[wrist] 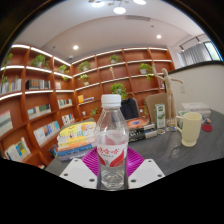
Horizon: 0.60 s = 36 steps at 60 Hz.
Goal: Pour water
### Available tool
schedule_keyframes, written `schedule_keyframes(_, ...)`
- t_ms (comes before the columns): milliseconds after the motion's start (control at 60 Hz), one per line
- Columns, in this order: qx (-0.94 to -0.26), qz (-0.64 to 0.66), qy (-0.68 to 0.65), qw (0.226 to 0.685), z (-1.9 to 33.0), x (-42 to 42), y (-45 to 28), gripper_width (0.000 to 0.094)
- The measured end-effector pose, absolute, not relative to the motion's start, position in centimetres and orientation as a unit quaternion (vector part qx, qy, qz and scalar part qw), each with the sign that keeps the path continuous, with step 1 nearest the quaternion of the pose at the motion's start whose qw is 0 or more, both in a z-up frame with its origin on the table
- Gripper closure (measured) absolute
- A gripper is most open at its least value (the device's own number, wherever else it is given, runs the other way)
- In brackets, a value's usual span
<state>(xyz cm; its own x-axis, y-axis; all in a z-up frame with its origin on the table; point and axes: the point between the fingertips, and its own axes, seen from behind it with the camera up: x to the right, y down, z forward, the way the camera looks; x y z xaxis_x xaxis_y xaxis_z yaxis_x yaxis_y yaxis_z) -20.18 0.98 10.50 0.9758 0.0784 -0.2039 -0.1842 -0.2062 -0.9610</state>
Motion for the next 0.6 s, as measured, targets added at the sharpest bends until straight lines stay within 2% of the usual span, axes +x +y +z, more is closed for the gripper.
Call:
schedule_keyframes(133, -0.733, 0.207, 0.154, 0.63, 13.5, -15.8, 2.1, 0.06)
schedule_keyframes(283, -0.619, 0.377, 0.319, 0.611, 17.3, -9.6, 4.5, 0.06)
schedule_keyframes(400, -0.533, 0.465, 0.412, 0.574, 19.8, -5.4, 5.2, 0.06)
schedule_keyframes(600, -0.397, 0.584, 0.512, 0.488, 21.5, -1.3, 8.1, 0.0601)
